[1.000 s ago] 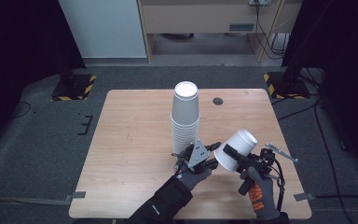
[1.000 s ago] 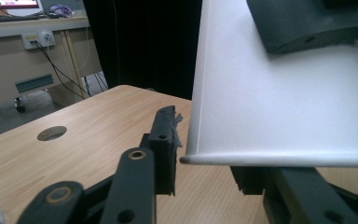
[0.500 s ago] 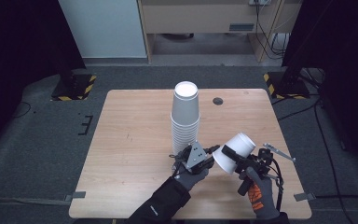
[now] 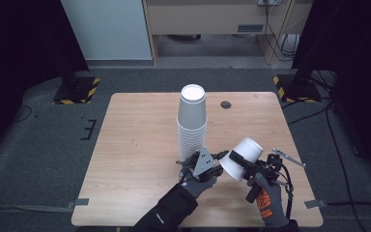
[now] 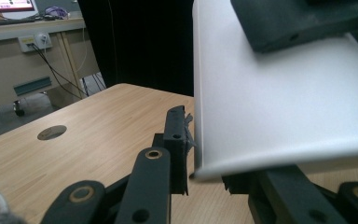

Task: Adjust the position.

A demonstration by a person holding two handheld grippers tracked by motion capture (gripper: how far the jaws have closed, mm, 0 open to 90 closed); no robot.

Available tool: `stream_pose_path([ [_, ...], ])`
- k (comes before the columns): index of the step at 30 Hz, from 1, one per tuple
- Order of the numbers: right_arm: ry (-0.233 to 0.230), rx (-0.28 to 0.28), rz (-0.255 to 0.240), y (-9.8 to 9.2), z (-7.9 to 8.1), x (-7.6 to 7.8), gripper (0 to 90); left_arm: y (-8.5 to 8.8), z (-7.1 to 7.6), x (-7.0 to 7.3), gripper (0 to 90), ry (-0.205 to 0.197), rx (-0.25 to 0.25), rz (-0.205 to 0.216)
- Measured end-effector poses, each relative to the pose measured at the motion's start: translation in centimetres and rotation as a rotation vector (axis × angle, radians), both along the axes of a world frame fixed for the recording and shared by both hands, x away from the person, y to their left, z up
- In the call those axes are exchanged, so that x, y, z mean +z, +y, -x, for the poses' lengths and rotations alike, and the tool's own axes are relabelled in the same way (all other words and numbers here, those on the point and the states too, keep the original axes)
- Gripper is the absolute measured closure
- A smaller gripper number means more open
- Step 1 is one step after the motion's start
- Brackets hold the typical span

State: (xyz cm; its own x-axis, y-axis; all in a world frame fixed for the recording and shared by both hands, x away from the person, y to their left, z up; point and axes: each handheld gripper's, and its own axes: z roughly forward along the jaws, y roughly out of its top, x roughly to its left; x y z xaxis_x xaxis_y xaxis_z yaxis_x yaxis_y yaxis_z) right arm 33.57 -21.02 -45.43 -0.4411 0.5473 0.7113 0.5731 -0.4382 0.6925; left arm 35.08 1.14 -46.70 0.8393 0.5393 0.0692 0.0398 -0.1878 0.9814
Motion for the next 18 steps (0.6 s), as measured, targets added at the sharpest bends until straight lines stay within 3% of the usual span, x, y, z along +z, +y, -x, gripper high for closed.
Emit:
stream_pose_path([
  [8,-0.008,-0.004,-0.013,-0.17,-0.04,0.09,14.1,-0.01,0.35,-0.06,82.1,-0.010,-0.007,-0.013],
  [18,-0.057,-0.015,0.048,-0.16,-0.22,0.20,8.1,0.58,0.66,0.04,83.2,0.017,-0.019,-0.020],
])
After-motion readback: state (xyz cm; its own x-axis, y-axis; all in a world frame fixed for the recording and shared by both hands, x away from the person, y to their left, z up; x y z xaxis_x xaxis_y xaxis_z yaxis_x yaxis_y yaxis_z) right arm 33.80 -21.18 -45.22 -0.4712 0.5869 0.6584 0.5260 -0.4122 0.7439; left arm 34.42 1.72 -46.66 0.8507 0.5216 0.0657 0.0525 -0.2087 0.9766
